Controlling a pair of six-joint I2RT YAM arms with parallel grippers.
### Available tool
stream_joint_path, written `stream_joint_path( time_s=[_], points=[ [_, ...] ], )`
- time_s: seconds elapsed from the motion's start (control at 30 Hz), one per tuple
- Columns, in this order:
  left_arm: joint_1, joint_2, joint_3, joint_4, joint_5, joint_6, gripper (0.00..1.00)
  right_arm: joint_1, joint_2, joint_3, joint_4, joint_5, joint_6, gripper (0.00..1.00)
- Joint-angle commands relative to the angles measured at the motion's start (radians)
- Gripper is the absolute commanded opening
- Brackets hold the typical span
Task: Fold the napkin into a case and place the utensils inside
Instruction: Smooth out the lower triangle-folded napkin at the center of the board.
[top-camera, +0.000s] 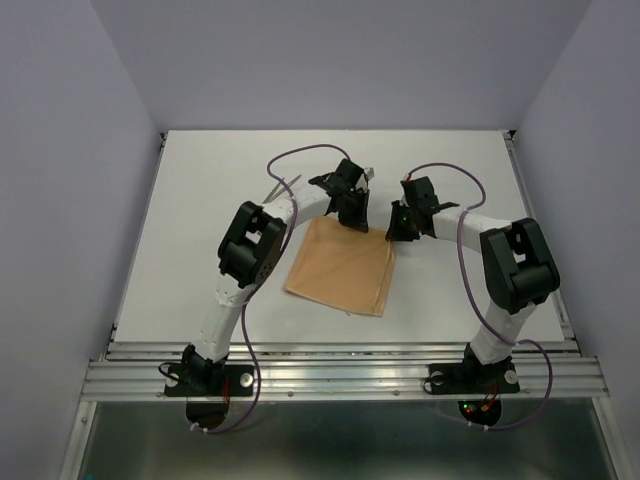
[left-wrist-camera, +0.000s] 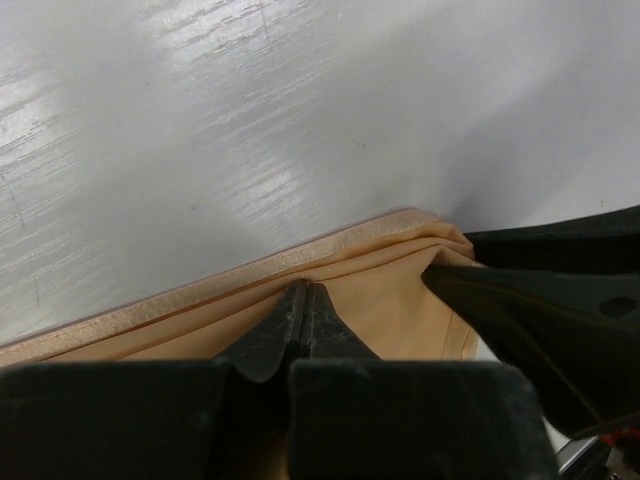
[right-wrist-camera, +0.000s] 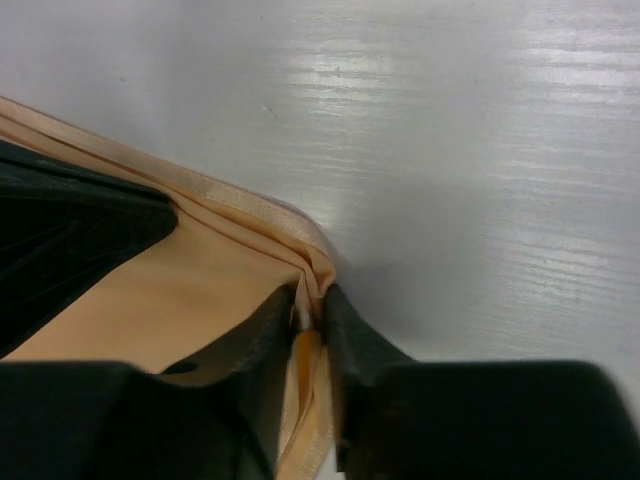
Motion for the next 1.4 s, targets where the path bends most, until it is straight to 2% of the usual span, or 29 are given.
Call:
stream_joint_path(
  time_s=[0.0,0.03,0.07,0.17,0.6,0.93,1.17,1.23,1.27,1.33,1.37],
  points=[
    [0.004,-0.002,0.021,0.010,-0.006,0.000,0.00,-0.003,0.001,0.007,0.034,-0.015,0.013,0.34],
    [0.006,-0.007,0.016,0.010,-0.007,0.000,0.00,-0.003,-0.002,0.004,0.035,-0.012,0.016,0.39],
    [0.010,-0.014,0.003,0.014,-0.012,0.001,0.00,-0.003,-0.004,0.002,0.034,-0.004,0.017,0.48],
    [0.018,-0.046,-0.016,0.020,-0.027,0.004,0.00,-0.003,-0.010,-0.008,0.034,0.019,0.023,0.53],
    [0.092,-0.105,-0.097,0.036,-0.053,0.020,0.00,-0.013,-0.018,-0.039,0.032,0.037,0.036,0.54],
    [0.121,-0.208,-0.140,0.033,-0.087,0.023,0.00,-0.013,-0.028,-0.053,0.044,0.020,0.051,0.53],
    [0.171,-0.313,-0.237,0.020,-0.174,-0.008,0.00,-0.013,-0.028,-0.025,0.052,-0.004,0.060,0.55],
    [0.194,-0.362,-0.296,0.028,-0.200,-0.025,0.14,-0.013,-0.019,-0.005,0.050,-0.016,0.059,0.55],
    [0.219,-0.379,-0.318,0.037,-0.220,-0.028,0.24,-0.013,-0.016,0.001,0.050,-0.020,0.059,0.55],
    [0.239,-0.416,-0.370,0.043,-0.245,-0.040,0.39,-0.013,-0.005,0.016,0.050,-0.024,0.060,0.55],
    [0.254,-0.425,-0.385,0.051,-0.254,-0.040,0.52,-0.013,-0.001,0.022,0.052,-0.026,0.062,0.55]
  ],
)
